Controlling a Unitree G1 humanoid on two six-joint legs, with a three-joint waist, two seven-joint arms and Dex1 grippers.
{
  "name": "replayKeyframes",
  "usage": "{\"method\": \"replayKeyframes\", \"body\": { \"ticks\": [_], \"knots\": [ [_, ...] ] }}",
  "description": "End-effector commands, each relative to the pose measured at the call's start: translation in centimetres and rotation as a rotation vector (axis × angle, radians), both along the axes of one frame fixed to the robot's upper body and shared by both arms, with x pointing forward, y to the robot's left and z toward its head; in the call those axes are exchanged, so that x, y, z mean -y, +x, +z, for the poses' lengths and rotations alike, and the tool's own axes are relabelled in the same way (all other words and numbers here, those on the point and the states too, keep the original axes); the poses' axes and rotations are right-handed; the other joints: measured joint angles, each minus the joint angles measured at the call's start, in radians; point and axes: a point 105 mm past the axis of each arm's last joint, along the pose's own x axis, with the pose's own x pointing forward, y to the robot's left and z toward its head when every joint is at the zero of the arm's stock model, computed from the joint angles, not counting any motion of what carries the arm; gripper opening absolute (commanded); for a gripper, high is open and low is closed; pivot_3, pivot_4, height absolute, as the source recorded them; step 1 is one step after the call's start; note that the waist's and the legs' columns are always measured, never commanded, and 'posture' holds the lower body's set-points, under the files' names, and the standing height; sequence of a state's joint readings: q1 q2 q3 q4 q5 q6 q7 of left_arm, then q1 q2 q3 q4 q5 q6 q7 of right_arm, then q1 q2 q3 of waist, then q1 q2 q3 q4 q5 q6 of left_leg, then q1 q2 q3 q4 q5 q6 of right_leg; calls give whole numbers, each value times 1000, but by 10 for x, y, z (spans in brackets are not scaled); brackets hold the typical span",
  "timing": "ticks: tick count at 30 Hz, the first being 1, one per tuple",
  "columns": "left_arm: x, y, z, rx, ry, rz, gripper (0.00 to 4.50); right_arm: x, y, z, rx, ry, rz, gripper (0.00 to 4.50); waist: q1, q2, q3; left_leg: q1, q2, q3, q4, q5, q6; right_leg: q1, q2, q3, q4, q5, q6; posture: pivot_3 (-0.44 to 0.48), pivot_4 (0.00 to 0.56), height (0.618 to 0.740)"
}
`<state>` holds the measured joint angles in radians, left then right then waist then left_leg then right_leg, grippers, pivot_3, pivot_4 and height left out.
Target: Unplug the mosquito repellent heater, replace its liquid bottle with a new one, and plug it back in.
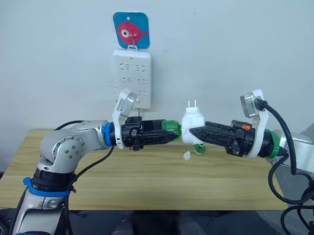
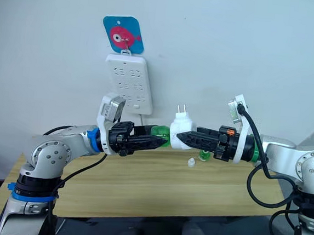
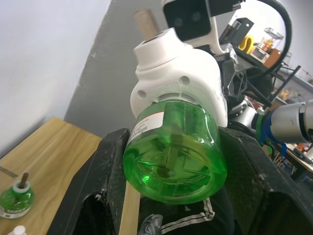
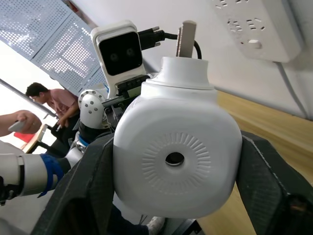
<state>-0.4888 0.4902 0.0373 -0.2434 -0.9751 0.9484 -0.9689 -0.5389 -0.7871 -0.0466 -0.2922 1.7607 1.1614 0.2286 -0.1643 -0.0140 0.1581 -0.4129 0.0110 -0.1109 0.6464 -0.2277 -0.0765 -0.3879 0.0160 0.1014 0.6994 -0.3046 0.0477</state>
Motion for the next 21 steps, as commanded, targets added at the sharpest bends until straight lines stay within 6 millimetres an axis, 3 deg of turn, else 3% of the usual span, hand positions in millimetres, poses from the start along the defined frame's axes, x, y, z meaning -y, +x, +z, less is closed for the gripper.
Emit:
{"method": "replayKeyframes", "body": {
  "ticks": [1,21],
  "knots": [
    [8,-6,10,66,-18,-38,2390,-4,-13,10,7,5,88,4500,0,0,-1,0,0,0,0,0,0,0,0,0,0,0,0,-154,70,740],
    [6,11,13,11,-137,54,2390,0,-31,9,85,-141,173,4500,1,0,-4,1,0,1,0,0,1,1,0,1,0,0,0,-161,69,740]
  ]
}}
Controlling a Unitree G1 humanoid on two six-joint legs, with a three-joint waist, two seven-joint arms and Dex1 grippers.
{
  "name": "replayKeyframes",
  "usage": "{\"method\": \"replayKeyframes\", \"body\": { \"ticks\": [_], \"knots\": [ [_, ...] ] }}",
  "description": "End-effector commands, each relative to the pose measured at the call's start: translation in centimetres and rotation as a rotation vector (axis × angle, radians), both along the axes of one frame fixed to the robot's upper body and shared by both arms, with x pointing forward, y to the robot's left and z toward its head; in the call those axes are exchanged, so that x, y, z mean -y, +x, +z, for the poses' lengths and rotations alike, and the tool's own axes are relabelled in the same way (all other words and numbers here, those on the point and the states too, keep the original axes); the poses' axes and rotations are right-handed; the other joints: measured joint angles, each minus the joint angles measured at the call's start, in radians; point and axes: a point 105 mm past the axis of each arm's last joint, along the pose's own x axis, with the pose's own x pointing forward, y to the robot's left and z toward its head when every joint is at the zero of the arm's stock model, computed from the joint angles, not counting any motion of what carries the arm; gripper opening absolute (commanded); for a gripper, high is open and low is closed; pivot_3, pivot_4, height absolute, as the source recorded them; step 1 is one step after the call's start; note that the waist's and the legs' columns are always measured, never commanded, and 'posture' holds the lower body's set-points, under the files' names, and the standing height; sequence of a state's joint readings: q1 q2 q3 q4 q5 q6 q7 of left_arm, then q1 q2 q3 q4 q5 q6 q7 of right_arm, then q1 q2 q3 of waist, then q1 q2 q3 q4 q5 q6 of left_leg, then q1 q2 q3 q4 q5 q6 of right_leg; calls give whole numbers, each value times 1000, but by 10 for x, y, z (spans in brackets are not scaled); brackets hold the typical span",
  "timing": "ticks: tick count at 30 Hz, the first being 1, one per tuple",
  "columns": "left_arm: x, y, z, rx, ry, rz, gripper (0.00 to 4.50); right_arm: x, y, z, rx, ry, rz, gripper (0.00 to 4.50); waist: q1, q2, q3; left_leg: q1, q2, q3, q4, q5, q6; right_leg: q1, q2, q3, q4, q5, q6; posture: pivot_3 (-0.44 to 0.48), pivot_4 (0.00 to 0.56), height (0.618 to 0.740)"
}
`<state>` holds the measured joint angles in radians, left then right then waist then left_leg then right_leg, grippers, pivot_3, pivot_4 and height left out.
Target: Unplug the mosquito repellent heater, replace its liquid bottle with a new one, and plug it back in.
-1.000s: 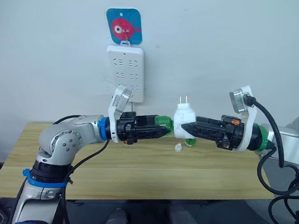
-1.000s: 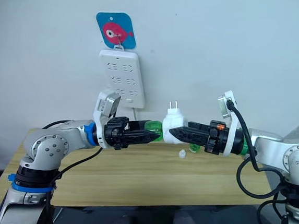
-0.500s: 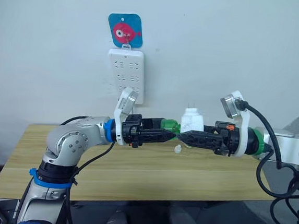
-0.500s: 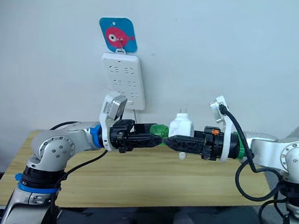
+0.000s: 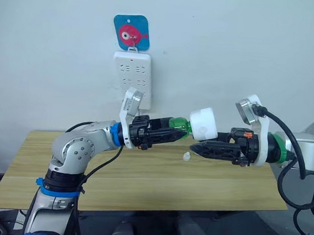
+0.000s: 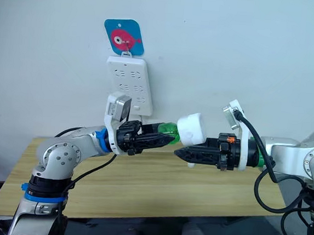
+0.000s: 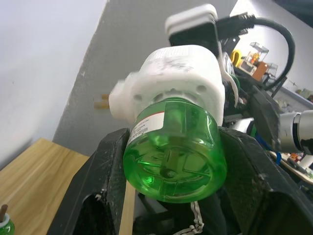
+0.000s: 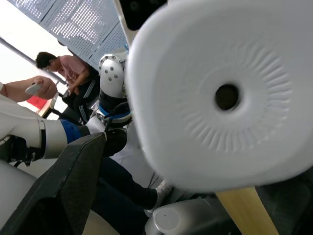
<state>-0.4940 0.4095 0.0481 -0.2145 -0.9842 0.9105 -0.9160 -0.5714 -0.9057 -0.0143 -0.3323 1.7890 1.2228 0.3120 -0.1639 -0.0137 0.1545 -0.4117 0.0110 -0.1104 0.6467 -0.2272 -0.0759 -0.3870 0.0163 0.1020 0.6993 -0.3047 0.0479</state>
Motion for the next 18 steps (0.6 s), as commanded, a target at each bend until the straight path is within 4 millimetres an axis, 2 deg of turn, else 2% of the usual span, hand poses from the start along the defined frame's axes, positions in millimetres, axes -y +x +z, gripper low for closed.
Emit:
{"method": "replayKeyframes", "body": {
  "ticks": [1,4,9,12,18],
  "knots": [
    [-2,5,10,15,-59,25,2390,-4,-14,7,79,-41,77,4500,1,0,0,0,0,0,0,0,0,0,0,0,0,0,0,-164,69,740],
    [-3,7,11,5,-82,31,2390,-6,-25,0,132,-110,126,4500,0,0,-1,0,0,0,0,0,0,0,0,0,0,0,0,-164,69,740],
    [-3,9,14,-9,-107,26,2390,-7,-39,-19,318,-230,186,4500,3,0,-3,0,0,-1,0,0,0,0,0,-1,-1,-2,3,-170,68,740],
    [-4,6,17,-23,-117,-2,2390,4,-36,-28,385,-218,130,3907,7,-2,-5,0,0,-1,0,0,0,1,0,-1,-1,-2,4,-172,67,740],
    [-14,-6,17,-56,-63,-82,2390,49,4,-31,467,-267,-87,1703,2,-4,-7,3,0,2,0,0,0,3,0,1,-1,-2,5,-187,67,740]
  ]
}}
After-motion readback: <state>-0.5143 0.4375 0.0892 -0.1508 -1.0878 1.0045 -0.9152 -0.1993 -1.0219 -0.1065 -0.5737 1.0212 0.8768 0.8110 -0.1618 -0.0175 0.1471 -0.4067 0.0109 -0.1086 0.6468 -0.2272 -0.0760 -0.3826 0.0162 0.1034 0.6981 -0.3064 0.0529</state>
